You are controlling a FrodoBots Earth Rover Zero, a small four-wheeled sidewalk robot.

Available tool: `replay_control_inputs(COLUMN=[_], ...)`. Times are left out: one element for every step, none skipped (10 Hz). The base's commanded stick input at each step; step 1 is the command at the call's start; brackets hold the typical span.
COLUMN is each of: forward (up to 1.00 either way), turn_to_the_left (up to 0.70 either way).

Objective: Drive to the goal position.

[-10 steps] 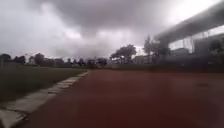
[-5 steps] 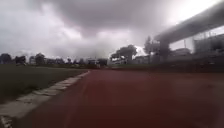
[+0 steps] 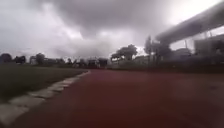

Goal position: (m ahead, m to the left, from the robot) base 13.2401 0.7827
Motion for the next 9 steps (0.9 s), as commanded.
replay_control_inputs(forward=[0.5,0.5,0.5,0.5,0.5,0.5,0.5,0.5,0.5], turn_to_the_left=[0.0,0.0,0.0,0.0,0.0,0.0,0.0,0.0,0.0])
